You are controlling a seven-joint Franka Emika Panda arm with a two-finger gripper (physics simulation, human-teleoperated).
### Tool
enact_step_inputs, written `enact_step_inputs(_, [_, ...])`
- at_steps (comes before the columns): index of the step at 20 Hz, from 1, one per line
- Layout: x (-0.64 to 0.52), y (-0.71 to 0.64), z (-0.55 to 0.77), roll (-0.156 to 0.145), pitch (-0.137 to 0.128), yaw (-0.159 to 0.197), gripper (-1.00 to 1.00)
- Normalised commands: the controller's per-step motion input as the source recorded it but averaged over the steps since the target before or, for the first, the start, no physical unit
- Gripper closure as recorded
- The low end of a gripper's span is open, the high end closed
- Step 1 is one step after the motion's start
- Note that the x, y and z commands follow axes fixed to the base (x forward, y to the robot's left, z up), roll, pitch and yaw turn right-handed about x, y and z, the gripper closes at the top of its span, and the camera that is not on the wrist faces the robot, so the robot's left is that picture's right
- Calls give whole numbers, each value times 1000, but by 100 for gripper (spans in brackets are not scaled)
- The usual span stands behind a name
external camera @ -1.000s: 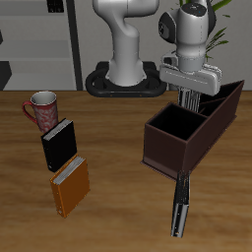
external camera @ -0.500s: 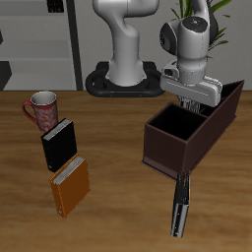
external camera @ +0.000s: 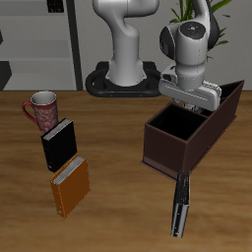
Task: Place the right striped book into the left desk caddy's front compartment
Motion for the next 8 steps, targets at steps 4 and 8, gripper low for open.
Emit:
enact_step_inputs(4, [-24, -140, 56, -18, 1, 6, -100])
enact_step_inputs(8, [-20, -203, 50, -14, -1, 18, -100])
